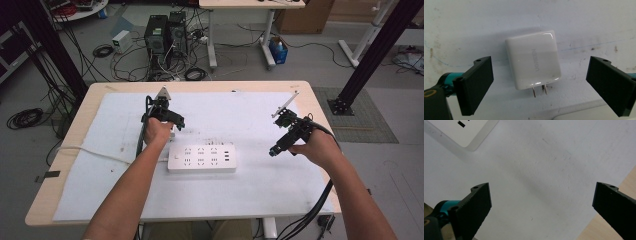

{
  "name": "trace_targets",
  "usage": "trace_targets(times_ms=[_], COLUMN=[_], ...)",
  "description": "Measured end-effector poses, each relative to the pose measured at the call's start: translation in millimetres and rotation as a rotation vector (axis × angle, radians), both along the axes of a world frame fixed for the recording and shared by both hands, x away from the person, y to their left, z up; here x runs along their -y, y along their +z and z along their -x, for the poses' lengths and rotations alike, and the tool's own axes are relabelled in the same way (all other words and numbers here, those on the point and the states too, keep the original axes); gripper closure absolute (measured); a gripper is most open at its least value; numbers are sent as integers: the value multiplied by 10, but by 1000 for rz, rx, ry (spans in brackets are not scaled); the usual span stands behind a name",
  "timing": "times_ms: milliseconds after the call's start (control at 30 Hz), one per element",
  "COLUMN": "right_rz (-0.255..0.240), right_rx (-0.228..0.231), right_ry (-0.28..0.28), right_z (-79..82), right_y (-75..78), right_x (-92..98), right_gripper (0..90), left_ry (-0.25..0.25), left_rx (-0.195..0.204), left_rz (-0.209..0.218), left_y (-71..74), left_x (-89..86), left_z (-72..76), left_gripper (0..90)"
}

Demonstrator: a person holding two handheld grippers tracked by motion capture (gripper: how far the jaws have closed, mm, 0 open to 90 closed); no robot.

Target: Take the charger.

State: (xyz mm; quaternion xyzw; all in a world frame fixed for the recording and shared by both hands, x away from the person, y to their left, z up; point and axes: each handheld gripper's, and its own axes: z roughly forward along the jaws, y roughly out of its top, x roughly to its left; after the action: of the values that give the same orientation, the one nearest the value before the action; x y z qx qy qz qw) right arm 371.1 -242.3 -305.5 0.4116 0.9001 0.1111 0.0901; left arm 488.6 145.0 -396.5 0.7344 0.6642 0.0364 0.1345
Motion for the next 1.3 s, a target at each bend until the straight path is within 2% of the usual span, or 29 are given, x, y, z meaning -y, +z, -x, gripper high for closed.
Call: trace_targets(times_ms=[67,133,233,300,400,433,500,567,600,700,767,900,1067,1133,1200,1233,1300], right_rz=[-5,-11,-15,-14,-18,-15,-11,-16,-14,-14,-17,-15,-19,-20,-20,-14,-14], right_rx=[-8,-8,-3,-17,-10,-13,-18,-15,-15,-16,-15,-16,3,5,5,7,9], right_ry=[3,-6,-5,1,-3,-2,1,2,3,2,-6,-13,-26,-39,-39,-46,-48], right_z=[-17,-40,-32,-33,-43,-45,-48,-45,-43,-37,-33,-34,-51,-51,-51,-56,-54], right_y=[-13,-8,-31,-60,-63,-61,-61,-61,-62,-57,-51,-47,-37,-34,-34,-32,-29], right_x=[5,13,15,15,14,8,-9,-19,-18,-5,4,18,57,61,61,72,72], right_gripper=[14,14,14,14,14,14,14,14,14,14,14,14,14,14,14,14,14], left_ry=[5,14,13,19,-12,-14,-13,-28,-17,-26,-36,-58,-97,-97,-114,-152,-174], left_rx=[-10,7,6,-6,-3,-13,-10,-14,-11,-8,9,9,19,19,16,32,54], left_rz=[-4,7,-42,-34,-61,-56,-34,-39,-32,-33,-25,-19,-15,-15,-4,20,40], left_y=[-30,-25,-66,-92,-124,-131,-139,-151,-152,-145,-138,-125,-115,-115,-98,-47,11], left_x=[4,-3,-13,-22,0,-4,-9,-29,-32,-43,-47,-65,-95,-95,-129,-169,-206], left_z=[-17,-26,-34,-36,-39,-40,-36,-42,-41,-42,-30,-20,-18,-18,-10,13,40], left_gripper=[76,111,115,115,168,179,231,268,269,284,346,420,423,422,422,423,423])
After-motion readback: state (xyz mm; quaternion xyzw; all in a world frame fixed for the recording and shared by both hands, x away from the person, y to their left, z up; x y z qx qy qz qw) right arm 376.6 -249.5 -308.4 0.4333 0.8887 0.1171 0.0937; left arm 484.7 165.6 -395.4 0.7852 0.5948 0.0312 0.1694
